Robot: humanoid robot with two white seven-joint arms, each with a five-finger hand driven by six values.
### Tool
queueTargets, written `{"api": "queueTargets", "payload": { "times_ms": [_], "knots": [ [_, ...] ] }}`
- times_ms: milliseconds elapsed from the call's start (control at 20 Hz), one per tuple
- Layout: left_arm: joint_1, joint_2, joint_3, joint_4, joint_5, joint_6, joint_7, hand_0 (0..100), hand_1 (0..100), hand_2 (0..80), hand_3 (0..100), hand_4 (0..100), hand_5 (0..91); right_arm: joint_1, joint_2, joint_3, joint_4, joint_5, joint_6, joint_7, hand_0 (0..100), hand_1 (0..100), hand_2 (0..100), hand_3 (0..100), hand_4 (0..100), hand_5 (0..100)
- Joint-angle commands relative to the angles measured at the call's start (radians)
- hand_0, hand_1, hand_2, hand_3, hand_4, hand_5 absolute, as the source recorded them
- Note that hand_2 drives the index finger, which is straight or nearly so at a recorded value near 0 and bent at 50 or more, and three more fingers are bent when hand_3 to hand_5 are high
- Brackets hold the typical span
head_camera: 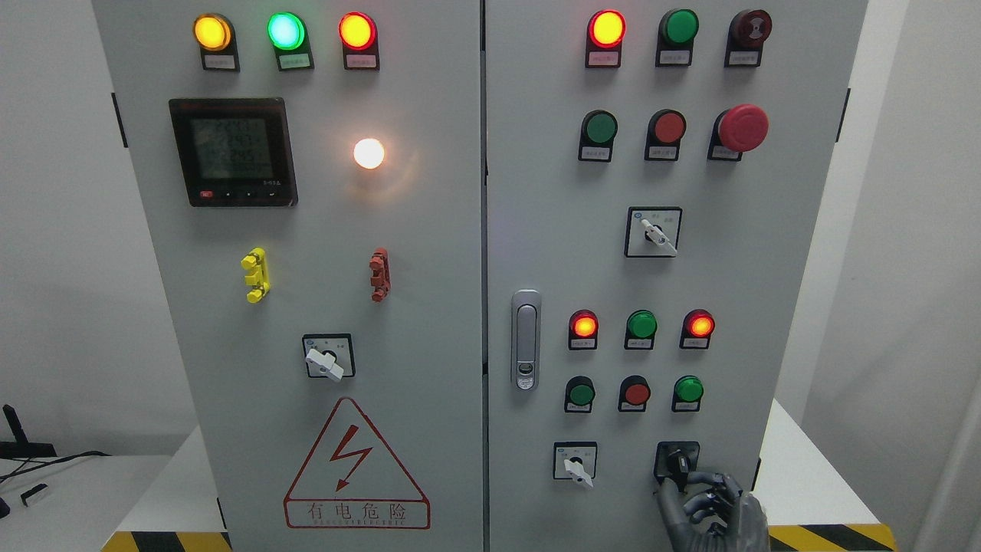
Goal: Trip black knob to open circuit
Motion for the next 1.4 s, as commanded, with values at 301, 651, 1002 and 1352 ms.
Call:
{"api": "queueTargets", "payload": {
  "times_ms": [301,651,1002,1352],
  "knots": [
    [0.0,0.001,0.0,0.001,-0.031,-0.001,0.0,12,39,0.0,0,0,0.0,-0.004,0.0,-0.009,0.008,-0.001,-0.001,-0.002,42,73,53,81,83,96],
    [0.0,-0.001,0.0,-0.001,-0.031,-0.001,0.0,12,39,0.0,0,0,0.0,-0.004,0.0,-0.009,0.008,-0.004,0.016,-0.002,43,74,54,82,83,96],
    [0.0,0.001,0.0,0.0,-0.031,-0.001,0.0,12,39,0.0,0,0,0.0,-0.006,0.0,-0.004,0.006,-0.01,0.02,-0.002,44,75,55,82,84,96],
    [0.0,-0.001,0.0,0.001,-0.031,-0.001,0.0,12,39,0.0,0,0,0.0,-0.013,0.0,-0.006,0.003,-0.013,0.02,-0.002,45,75,55,83,85,96]
  ]
}}
